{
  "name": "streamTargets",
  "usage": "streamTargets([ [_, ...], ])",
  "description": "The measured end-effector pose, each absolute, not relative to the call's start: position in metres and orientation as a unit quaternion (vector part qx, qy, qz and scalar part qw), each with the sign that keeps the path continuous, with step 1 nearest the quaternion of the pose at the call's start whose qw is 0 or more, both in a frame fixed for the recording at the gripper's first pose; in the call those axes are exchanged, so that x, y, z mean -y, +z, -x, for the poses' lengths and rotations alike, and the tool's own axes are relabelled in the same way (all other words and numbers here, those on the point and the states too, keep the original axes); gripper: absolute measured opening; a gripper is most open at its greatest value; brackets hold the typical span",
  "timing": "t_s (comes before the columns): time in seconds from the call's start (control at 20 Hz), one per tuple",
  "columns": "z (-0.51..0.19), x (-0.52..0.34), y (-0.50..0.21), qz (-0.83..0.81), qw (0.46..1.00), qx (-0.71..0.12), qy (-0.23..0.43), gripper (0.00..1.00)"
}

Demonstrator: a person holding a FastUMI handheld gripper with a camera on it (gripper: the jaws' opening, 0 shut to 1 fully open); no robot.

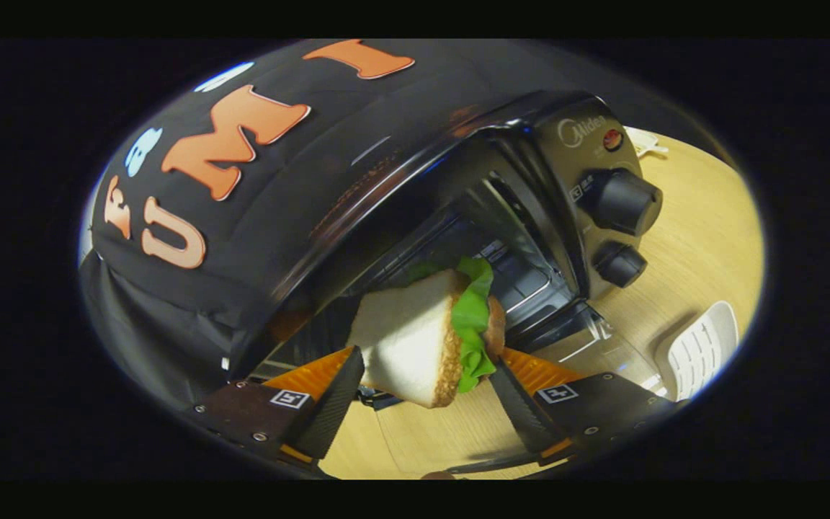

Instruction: Open the toaster oven, put the food inside, and close the toaster oven door.

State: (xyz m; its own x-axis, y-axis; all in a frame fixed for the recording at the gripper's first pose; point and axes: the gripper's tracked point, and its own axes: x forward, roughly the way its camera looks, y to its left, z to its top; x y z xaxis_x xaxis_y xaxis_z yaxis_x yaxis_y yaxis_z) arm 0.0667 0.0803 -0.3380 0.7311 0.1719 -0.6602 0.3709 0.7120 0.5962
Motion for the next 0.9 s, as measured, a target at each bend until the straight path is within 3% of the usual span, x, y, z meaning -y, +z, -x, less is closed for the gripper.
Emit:
streamTargets([
  [0.3,-0.038,-0.069,-0.327,-0.312,0.863,-0.396,-0.03,0.99],
  [0.65,0.048,-0.059,-0.326,-0.149,0.89,-0.431,0.03,0.99],
  [0.9,0.121,-0.066,-0.342,-0.097,0.86,-0.494,0.081,0.99],
])
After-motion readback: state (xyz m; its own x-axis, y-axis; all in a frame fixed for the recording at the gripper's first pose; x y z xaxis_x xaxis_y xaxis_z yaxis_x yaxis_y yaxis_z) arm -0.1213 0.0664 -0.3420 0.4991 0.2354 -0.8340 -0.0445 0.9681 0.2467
